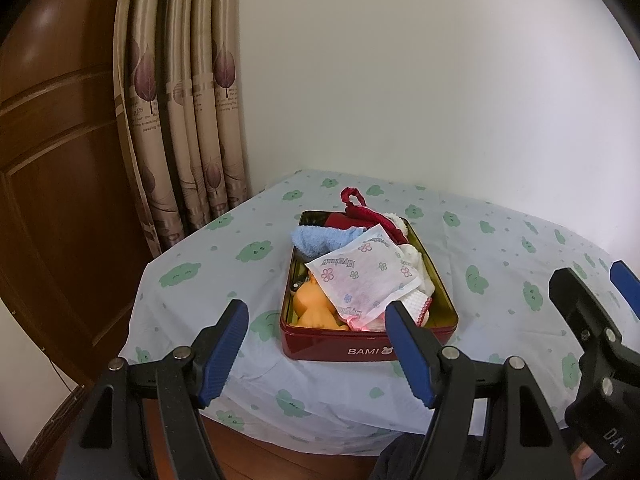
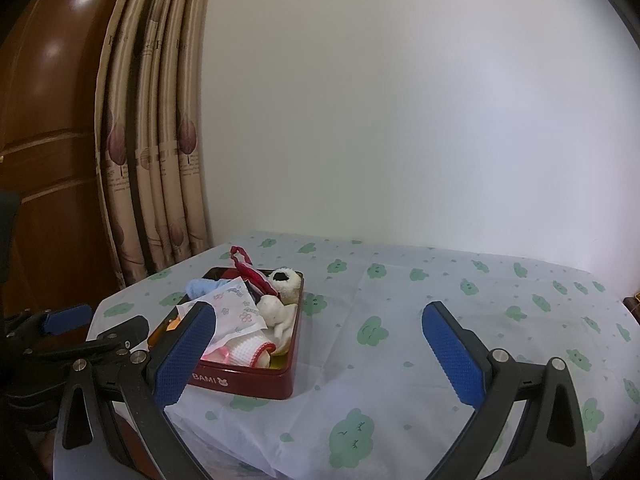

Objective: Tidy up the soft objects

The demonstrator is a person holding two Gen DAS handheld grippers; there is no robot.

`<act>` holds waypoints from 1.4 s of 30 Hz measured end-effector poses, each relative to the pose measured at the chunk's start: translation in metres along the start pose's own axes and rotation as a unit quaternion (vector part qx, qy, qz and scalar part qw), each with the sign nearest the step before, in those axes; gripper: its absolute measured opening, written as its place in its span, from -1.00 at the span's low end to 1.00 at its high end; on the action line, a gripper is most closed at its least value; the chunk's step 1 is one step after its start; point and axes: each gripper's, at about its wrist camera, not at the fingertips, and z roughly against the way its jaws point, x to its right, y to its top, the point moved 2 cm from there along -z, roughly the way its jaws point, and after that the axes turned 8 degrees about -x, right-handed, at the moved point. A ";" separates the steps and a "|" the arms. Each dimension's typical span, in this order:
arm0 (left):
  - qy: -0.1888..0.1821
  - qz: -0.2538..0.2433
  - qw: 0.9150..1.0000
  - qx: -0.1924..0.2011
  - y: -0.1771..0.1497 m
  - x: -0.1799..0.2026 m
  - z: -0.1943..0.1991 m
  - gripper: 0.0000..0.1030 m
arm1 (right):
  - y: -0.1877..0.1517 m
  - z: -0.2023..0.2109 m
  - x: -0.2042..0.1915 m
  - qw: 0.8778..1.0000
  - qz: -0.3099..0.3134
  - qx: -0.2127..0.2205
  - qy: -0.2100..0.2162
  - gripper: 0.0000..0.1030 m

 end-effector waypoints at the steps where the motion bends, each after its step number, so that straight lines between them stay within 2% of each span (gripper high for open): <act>1: 0.000 0.000 1.000 0.000 0.000 0.000 0.001 0.41 | 0.000 0.000 0.000 1.000 0.000 0.000 0.000 1.00; 42: 0.004 0.006 1.000 -0.007 0.000 -0.004 -0.003 0.42 | -0.002 -0.005 0.004 1.000 0.000 -0.011 0.006 1.00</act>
